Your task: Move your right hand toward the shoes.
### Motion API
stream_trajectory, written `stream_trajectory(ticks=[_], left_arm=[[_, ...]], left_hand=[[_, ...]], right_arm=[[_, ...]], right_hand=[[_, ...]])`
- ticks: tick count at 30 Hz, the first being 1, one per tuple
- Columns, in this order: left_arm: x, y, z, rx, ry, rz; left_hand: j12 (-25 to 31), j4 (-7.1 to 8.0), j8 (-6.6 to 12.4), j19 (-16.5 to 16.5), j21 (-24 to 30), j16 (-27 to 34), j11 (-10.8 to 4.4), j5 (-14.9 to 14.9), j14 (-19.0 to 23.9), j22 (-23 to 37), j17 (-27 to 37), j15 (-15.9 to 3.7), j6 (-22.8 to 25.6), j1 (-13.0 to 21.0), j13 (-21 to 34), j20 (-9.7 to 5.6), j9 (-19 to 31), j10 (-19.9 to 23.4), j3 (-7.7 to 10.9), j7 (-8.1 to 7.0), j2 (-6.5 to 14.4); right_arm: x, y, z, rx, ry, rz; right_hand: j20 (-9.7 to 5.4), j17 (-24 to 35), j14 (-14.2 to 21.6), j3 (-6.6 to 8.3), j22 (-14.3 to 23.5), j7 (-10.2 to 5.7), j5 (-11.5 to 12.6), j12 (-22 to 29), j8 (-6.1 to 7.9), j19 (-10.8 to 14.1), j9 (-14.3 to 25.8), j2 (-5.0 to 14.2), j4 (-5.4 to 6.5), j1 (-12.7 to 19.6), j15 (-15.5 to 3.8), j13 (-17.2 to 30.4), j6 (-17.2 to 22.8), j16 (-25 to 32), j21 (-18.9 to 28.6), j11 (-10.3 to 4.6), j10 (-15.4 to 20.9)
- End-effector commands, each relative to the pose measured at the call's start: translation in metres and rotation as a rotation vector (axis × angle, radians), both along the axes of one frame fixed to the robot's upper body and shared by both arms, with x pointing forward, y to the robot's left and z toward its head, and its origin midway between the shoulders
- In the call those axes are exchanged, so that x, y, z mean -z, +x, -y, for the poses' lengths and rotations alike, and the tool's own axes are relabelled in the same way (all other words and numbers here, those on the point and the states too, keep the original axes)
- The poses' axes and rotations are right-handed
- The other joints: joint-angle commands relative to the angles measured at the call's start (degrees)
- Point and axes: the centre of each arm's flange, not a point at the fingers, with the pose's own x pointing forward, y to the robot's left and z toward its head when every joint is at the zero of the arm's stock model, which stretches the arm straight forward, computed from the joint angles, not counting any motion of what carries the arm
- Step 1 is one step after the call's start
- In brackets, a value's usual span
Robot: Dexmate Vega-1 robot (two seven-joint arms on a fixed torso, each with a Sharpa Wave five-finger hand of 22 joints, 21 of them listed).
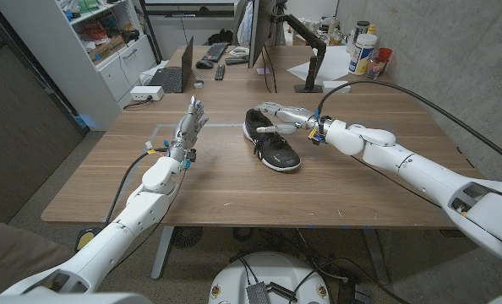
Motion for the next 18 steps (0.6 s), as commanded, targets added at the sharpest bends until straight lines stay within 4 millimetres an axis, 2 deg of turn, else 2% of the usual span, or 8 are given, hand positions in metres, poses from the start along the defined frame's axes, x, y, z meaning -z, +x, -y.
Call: stream_trajectory(ticks=[1, 18], left_arm=[[-0.0022, -0.001, 0.0011, -0.002, 0.007, -0.002], [-0.0012, -0.0033, 0.0037, -0.003, 0.012, -0.006]], left_hand=[[0.3, 0.24, 0.31, -0.2, 0.4, 0.4, -0.05, -0.3, -0.1, 0.3, 0.2, -0.12, 0.4, 0.4, 0.1, 0.03, 0.1, 0.3, -0.17, 0.11, -0.1], [0.4, 0.3, 0.29, -0.2, 0.4, 0.5, 0.02, -0.4, 0.0, 0.3, 0.2, -0.09, 0.5, 0.4, 0.1, -0.01, 0.1, 0.5, -0.17, 0.16, -0.1]], right_arm=[[0.003, 0.0056, -0.0021, -0.006, -0.004, -0.015], [0.0066, 0.0083, -0.0028, -0.013, -0.017, -0.033]], right_hand=[[0.13, 0.2, -1.3, 0.04, 0.2, -0.23, -0.3, 0.2, -0.03, -0.4, 0.2, -0.2, -0.26, 0.7, -1.51, 0.2, -0.2, 0.1, 0.0, -0.14, -0.4], [0.17, 0.2, -1.4, 0.05, 0.2, -0.24, -0.3, 0.3, 0.03, -0.5, 0.2, -0.13, -0.38, 0.9, -1.5, 0.2, -0.1, 0.2, 0.1, -0.15, -0.4]])
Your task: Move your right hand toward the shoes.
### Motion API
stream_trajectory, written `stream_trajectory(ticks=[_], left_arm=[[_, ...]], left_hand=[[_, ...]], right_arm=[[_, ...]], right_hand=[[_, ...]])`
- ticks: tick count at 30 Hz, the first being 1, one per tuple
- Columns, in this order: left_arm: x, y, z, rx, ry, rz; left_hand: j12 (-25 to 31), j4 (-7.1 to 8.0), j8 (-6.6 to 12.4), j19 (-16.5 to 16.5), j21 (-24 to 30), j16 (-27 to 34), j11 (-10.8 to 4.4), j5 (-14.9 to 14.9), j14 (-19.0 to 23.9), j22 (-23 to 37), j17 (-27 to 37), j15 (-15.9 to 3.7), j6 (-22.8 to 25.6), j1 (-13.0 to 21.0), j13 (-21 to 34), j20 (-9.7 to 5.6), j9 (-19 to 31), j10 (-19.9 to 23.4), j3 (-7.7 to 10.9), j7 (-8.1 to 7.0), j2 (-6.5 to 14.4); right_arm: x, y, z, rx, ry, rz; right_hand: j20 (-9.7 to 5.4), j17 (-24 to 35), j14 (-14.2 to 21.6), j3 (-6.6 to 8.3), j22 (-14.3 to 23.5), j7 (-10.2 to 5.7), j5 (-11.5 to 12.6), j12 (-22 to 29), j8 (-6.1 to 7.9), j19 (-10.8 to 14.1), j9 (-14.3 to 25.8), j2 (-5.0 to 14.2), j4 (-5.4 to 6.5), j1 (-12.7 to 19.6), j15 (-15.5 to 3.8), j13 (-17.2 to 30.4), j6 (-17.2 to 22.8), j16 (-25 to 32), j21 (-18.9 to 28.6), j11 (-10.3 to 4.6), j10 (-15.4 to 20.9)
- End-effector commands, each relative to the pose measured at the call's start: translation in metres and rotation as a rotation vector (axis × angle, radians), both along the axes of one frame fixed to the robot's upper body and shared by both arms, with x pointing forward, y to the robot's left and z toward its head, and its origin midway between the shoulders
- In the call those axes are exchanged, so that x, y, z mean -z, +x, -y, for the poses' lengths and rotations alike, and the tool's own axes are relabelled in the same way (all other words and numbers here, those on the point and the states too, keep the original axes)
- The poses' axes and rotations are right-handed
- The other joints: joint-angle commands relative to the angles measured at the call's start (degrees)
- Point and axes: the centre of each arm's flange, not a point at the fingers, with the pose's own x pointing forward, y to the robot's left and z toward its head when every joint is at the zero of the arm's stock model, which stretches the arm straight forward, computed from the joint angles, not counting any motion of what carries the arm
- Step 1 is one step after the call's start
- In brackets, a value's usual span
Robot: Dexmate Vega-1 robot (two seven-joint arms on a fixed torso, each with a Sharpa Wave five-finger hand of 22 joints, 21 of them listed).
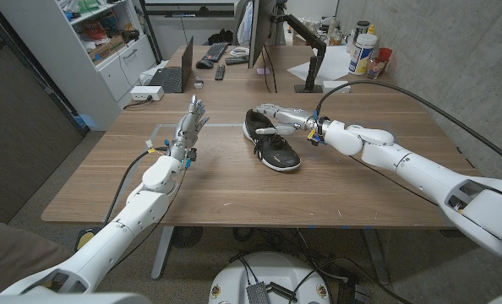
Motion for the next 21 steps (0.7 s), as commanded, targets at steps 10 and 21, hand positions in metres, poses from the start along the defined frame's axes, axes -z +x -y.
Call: stream_trajectory(ticks=[10, 21], left_arm=[[0.0024, -0.0018, 0.0024, -0.001, 0.0, -0.006], [0.0037, -0.003, 0.0026, -0.001, 0.002, -0.008]], left_hand=[[0.4, 0.34, 0.29, -0.2, 0.4, 0.5, 0.08, -0.4, 0.0, 0.3, 0.2, -0.11, 0.2, 0.4, 0.1, 0.03, 0.1, 0.1, -0.16, -0.22, -0.1], [0.4, 0.36, 0.28, -0.2, 0.4, 0.4, 0.07, -0.5, 0.0, 0.3, 0.2, -0.1, 0.2, 0.4, 0.1, -0.05, 0.1, 0.1, -0.16, -0.23, -0.2]], right_arm=[[0.0052, 0.0058, -0.0014, -0.002, -0.022, -0.025], [0.0087, 0.0093, -0.0027, 0.003, -0.036, -0.036]], right_hand=[[0.03, 0.2, -1.3, -0.15, 0.2, -0.31, -0.3, 0.3, 0.02, -0.3, 0.2, 0.2, -0.24, 0.7, -1.29, 0.2, -0.2, 0.2, 0.1, -0.11, -0.5], [0.02, 0.2, -1.4, -0.2, 0.2, -0.23, -0.3, 0.3, 0.04, -0.3, 0.2, 0.21, -0.28, 0.7, -1.12, 0.2, -0.2, 0.2, 0.1, 0.04, -0.6]])
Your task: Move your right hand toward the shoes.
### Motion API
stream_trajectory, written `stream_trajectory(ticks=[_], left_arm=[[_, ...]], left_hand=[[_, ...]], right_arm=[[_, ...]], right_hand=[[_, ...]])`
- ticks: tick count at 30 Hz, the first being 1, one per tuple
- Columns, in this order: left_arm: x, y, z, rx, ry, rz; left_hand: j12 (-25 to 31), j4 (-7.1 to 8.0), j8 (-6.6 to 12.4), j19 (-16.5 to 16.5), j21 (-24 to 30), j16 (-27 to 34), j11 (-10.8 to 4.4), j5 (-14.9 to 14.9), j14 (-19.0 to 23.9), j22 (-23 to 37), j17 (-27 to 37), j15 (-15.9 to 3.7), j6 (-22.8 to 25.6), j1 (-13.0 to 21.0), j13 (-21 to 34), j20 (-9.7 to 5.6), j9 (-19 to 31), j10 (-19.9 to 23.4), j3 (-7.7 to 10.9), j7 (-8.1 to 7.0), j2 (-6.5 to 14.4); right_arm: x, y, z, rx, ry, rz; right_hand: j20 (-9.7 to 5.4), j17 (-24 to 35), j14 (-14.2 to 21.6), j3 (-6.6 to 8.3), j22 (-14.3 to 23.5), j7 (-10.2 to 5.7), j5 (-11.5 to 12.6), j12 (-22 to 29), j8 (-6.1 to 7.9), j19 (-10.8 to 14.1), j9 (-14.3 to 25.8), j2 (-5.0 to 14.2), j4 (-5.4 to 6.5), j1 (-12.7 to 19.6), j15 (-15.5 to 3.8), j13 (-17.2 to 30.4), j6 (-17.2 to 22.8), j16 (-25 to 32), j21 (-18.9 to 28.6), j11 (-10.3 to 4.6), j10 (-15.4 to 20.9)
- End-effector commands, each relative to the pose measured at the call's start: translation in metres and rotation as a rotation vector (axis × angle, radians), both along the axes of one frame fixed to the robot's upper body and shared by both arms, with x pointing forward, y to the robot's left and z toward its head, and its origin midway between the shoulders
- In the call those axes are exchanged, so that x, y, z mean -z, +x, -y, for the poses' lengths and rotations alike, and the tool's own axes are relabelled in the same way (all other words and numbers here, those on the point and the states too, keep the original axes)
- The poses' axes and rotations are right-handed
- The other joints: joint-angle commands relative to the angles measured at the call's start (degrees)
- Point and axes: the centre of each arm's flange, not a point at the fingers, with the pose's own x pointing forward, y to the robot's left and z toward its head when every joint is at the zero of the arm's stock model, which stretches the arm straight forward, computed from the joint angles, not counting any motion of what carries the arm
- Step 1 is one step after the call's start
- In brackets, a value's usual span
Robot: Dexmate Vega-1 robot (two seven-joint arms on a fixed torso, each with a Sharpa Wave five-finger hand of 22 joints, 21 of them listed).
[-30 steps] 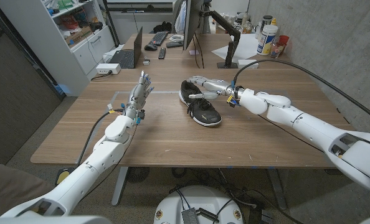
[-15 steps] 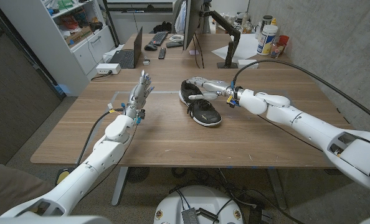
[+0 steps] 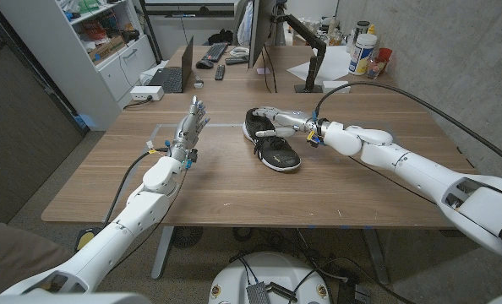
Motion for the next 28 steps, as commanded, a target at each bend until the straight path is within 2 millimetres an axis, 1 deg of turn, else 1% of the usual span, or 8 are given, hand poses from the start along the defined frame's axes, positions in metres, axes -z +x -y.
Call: stream_trajectory(ticks=[1, 11, 28], left_arm=[[0.0014, -0.0012, 0.0002, -0.001, 0.0, -0.003], [0.005, -0.0016, 0.0005, 0.003, -0.002, -0.006], [0.0075, -0.0024, -0.0022, -0.006, -0.011, -0.006]], left_hand=[[0.4, 0.37, 0.28, -0.2, 0.4, 0.4, 0.09, 0.0, -0.1, 0.3, 0.2, -0.13, 0.0, 0.4, 0.1, -0.04, 0.1, 0.1, -0.16, -0.01, -0.2], [0.4, 0.4, 0.27, -0.2, 0.4, 0.4, 0.13, 0.0, 0.0, 0.3, 0.2, -0.15, 0.0, 0.4, 0.1, -0.05, 0.1, 0.1, -0.16, -0.01, -0.2], [0.4, 0.44, 0.25, -0.2, 0.4, 0.4, 0.07, -0.1, -0.1, 0.3, 0.2, -0.13, 0.0, 0.4, 0.1, -0.02, 0.1, 0.1, -0.15, 0.02, -0.2]], right_arm=[[0.0038, 0.0038, -0.0021, 0.002, -0.021, -0.014], [0.0059, 0.0069, -0.0093, 0.005, -0.035, -0.021], [0.0098, 0.0107, -0.0118, 0.005, -0.05, -0.034]], right_hand=[[0.02, 0.2, -1.4, -0.2, 0.2, -0.26, -0.3, 0.3, 0.04, -0.3, 0.2, -0.09, -0.29, 0.4, -1.11, 0.2, -0.2, 0.3, 0.1, 0.04, -0.7], [0.07, 0.2, -1.4, -0.24, 0.2, -0.24, -0.3, 0.4, 0.05, -0.3, 0.2, -0.08, -0.32, 0.5, -1.16, 0.2, -0.2, 0.3, 0.1, 0.12, -0.7], [0.28, 0.2, -1.3, -0.3, 0.2, -0.23, -0.4, 0.4, 0.07, -0.4, 0.2, -0.03, -0.35, 0.5, -1.15, 0.2, -0.2, 0.3, 0.2, 0.11, -0.7]])
